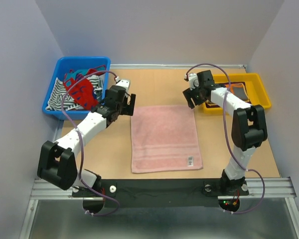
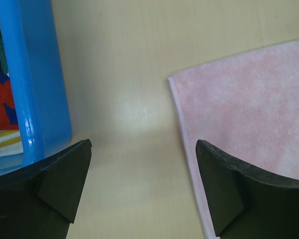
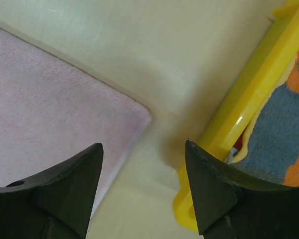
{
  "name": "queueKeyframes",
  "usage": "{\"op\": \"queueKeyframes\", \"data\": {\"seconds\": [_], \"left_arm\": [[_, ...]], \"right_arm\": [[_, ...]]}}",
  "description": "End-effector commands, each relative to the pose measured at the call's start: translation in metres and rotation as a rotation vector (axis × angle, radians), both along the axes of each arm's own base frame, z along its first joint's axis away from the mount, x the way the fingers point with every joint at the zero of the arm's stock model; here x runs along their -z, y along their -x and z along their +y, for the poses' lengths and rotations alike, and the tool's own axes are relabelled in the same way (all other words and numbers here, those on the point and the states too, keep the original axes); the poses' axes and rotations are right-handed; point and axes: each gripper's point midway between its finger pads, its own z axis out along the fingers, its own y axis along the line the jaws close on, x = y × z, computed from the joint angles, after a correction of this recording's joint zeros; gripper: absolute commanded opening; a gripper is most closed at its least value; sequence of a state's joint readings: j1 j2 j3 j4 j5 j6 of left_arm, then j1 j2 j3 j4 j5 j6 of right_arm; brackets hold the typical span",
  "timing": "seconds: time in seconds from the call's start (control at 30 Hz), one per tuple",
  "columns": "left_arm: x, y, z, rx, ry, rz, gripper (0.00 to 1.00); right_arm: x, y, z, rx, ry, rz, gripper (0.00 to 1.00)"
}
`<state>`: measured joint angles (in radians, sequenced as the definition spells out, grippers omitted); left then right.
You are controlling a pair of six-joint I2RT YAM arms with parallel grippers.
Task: Fold and stack the towels
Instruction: Fold the towel
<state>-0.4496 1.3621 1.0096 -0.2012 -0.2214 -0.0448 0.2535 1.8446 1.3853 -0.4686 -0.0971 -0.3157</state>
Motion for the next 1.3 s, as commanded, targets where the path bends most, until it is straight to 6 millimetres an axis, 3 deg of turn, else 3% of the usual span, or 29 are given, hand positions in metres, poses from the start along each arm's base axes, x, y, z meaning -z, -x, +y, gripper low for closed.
{"op": "queueKeyframes", "data": {"seconds": [0.0,0.07,0.27,0.5,0.8,1.13,1.2,1.27], "left_arm": [[0.003,-0.005,0.014,-0.053,-0.057,-0.005,0.97],[0.002,-0.005,0.017,-0.072,-0.063,-0.011,0.97],[0.012,-0.004,0.025,-0.110,-0.101,0.010,0.96],[0.017,-0.005,0.024,-0.106,-0.104,0.026,0.96],[0.025,-0.003,0.024,-0.101,-0.119,0.057,0.95],[0.032,-0.007,0.011,-0.044,-0.091,0.075,0.93],[0.029,-0.014,0.005,-0.031,-0.084,0.074,0.93],[0.038,-0.017,0.001,-0.013,-0.099,0.113,0.94]], "right_arm": [[-0.025,-0.021,0.015,-0.198,-0.026,-0.073,0.71],[-0.012,-0.026,0.013,-0.213,-0.010,-0.050,0.64],[0.006,-0.037,0.008,-0.230,0.002,-0.017,0.57],[0.018,-0.037,0.011,-0.252,-0.006,0.020,0.57],[0.045,-0.030,-0.003,-0.231,0.070,0.091,0.57],[0.072,-0.015,-0.003,-0.255,0.062,0.181,0.57],[0.077,-0.008,-0.006,-0.251,0.073,0.214,0.54],[0.082,-0.003,-0.006,-0.254,0.070,0.241,0.48]]}}
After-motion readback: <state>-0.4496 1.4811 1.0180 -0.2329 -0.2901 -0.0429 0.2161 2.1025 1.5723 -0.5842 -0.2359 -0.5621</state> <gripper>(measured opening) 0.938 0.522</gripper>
